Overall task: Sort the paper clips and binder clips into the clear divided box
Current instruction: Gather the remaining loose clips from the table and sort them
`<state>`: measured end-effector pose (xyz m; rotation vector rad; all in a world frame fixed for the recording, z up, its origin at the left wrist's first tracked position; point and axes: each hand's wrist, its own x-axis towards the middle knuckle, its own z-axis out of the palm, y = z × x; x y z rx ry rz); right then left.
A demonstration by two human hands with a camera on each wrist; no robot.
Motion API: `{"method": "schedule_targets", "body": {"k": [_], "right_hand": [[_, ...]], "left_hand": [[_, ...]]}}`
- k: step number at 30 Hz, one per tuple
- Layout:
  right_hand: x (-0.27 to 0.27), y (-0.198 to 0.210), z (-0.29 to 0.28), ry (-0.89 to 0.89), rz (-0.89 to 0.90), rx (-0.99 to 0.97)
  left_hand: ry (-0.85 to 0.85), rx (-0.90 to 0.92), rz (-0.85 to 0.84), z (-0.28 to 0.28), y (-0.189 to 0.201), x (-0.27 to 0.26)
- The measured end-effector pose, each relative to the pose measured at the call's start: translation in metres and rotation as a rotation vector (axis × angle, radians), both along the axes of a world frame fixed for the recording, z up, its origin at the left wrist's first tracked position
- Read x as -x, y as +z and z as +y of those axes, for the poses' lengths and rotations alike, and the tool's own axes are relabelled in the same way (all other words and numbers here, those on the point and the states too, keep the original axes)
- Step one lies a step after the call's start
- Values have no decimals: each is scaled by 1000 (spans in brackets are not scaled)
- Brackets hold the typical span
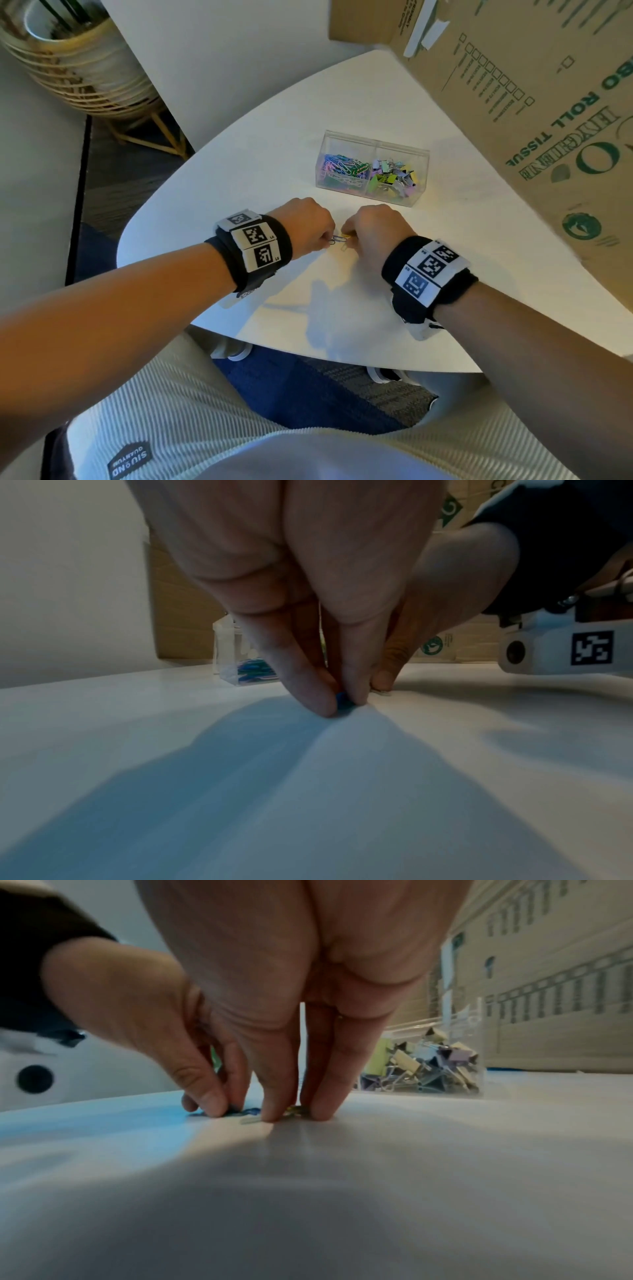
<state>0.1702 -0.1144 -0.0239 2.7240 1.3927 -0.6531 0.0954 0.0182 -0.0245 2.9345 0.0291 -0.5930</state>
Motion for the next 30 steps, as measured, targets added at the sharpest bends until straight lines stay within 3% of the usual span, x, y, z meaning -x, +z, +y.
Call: {"method": "schedule_targets", "body": {"k": [10, 19, 30], "right_hand": [[-6, 3, 2, 0, 62, -39], [1, 5, 7, 180, -45, 110], [11, 14, 16, 64, -29, 90]], "left_hand": [[34, -116, 44, -7, 3, -1], [76, -154, 29, -6, 3, -3], [107, -122, -33, -3, -2, -6]]}}
